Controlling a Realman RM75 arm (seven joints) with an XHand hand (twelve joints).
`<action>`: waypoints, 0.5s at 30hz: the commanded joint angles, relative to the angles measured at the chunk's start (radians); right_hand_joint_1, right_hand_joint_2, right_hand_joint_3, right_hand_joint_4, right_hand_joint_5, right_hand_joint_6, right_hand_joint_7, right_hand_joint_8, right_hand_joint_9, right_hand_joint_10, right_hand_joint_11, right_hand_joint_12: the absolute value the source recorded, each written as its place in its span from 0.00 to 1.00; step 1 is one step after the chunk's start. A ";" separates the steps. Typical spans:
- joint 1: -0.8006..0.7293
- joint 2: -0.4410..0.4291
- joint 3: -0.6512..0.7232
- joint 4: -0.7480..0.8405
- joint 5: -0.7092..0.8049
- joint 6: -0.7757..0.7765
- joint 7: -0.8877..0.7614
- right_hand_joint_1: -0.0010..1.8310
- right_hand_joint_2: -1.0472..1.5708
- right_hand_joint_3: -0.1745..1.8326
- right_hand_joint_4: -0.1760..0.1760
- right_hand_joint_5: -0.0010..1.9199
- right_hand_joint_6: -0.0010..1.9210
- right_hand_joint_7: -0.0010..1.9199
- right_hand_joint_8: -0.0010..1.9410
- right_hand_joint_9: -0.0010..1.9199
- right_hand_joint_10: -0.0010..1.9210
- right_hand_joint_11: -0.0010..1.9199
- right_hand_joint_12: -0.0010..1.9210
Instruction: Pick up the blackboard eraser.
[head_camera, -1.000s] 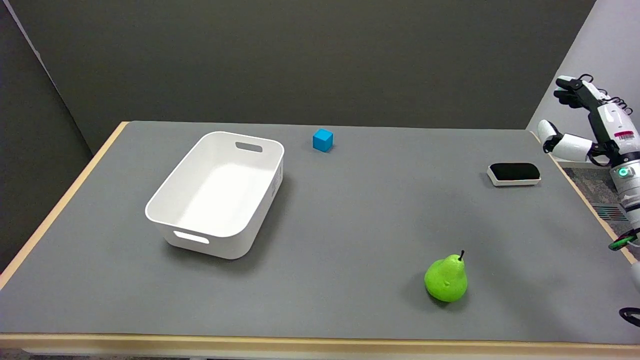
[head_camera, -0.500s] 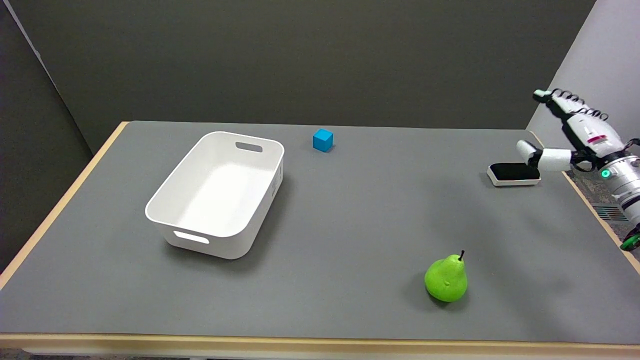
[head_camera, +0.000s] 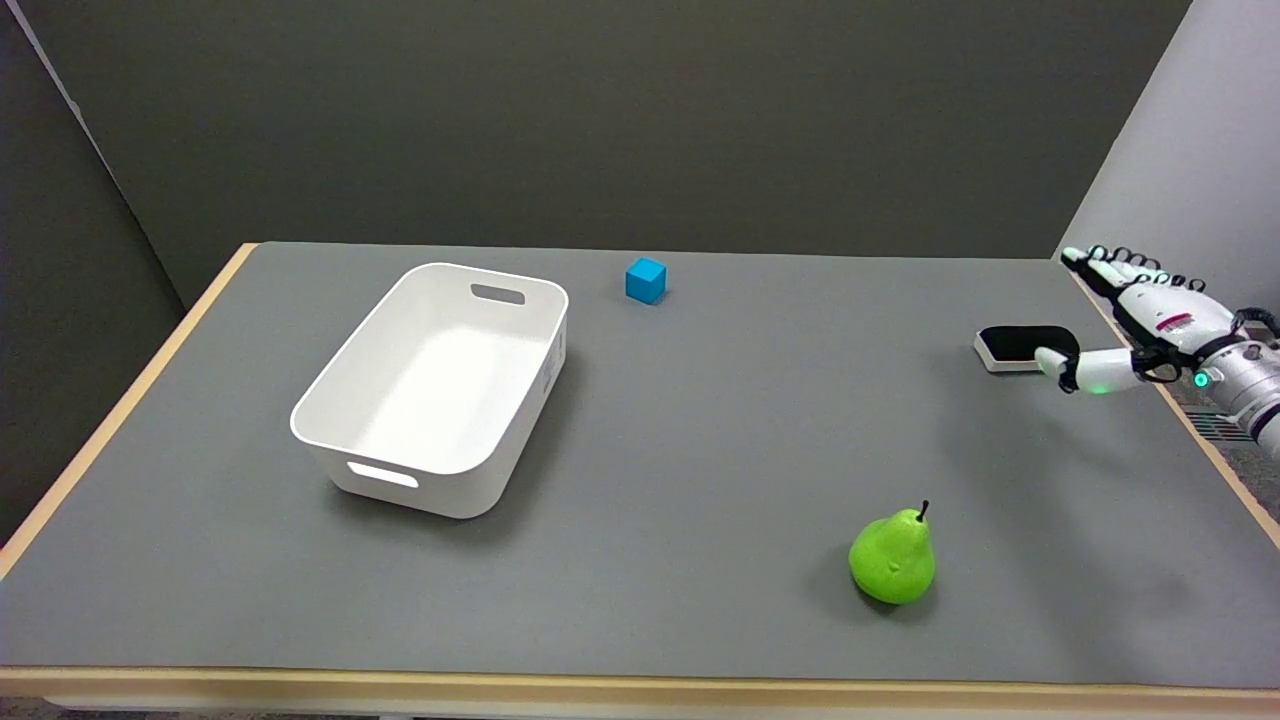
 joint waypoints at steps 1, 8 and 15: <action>0.007 0.092 -0.120 0.007 -0.021 -0.135 -0.033 0.29 0.61 0.56 0.63 0.00 0.03 0.00 0.02 0.00 0.20 0.00 0.33; 0.102 0.142 -0.240 -0.029 -0.028 -0.123 -0.030 0.28 0.61 0.54 0.63 0.00 0.04 0.00 0.04 0.01 0.21 0.00 0.34; 0.133 0.145 -0.278 -0.035 -0.028 -0.143 -0.023 0.28 0.61 0.57 0.65 0.00 0.07 0.00 0.08 0.02 0.25 0.00 0.39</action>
